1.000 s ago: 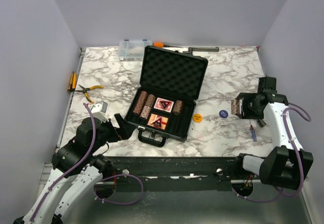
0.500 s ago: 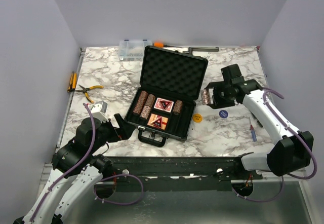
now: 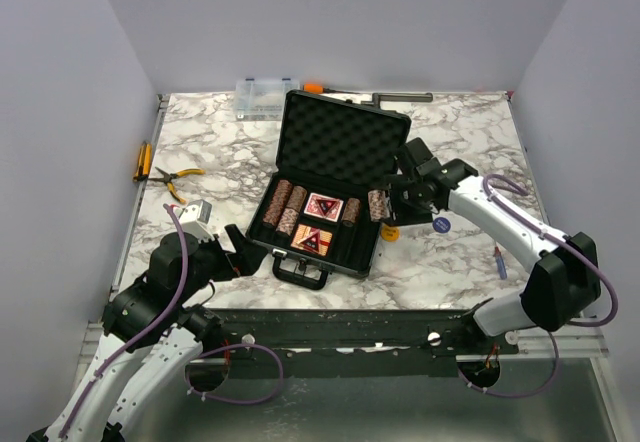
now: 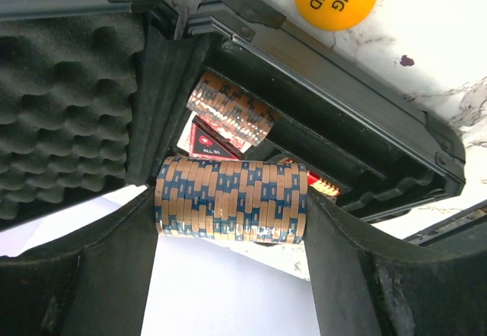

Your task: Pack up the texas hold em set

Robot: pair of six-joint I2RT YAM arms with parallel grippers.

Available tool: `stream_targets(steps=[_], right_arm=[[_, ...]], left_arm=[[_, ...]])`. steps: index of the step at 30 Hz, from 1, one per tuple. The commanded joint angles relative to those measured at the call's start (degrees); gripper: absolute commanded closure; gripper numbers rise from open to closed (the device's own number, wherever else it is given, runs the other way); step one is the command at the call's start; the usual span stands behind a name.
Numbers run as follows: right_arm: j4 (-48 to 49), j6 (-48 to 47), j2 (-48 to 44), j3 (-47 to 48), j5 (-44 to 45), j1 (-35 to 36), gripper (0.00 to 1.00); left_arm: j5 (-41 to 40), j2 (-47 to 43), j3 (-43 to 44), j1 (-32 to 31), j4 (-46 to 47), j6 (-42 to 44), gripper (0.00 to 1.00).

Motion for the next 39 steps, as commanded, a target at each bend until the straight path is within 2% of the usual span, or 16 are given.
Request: stream_targets(steps=[1,8,12,18,21,26,29,32,35,39], right_arm=[[3.5,5.1,1.9,-0.3,1.8,0.2,1.0],[5.4,6.6,6.9,0.3,1.8,0.2,0.99],[10.5,8.9,7.2,-3.2,1.4,0.2,0.99],[10.9,9.0,8.7,-3.6,2.0,0.3,0.99],[11.7,8.4,9.2,-4.3,2.0,0.3,0.84],[14.3,9.5,8.0,-6.8,2.4,0.3,0.77],[14.9,9.9,7.5,-7.3,2.8,0.2,0.63],[15.6,10.1,7.2,-7.8,2.6,0.3,0.54],[15.9,10.2,6.8,-8.2,2.7,0.3,0.51],[16.3,10.7,6.1,-9.0,2.8,0.3,0.42]], left_arm=[[0.9,-0.5,-0.6,0.3,0.7,0.5,0.02],[1.2,-0.1,-0.7,0.3,0.9,0.8,0.02],[1.3,0.4,-0.7,0.3,0.9,0.9,0.02],[1.2,0.6,-0.7,0.3,1.1,1.0,0.01],[1.2,0.6,-0.7,0.3,1.1,1.0,0.02],[1.3,0.6,-0.7,0.3,1.1,1.0,0.01],[1.2,0.7,-0.7,0.3,1.0,1.1,0.02],[1.3,0.7,-0.7,0.3,1.1,1.0,0.02],[1.2,0.6,-0.7,0.3,1.0,1.0,0.02],[1.3,0.6,-0.8,0.3,1.1,1.0,0.02]])
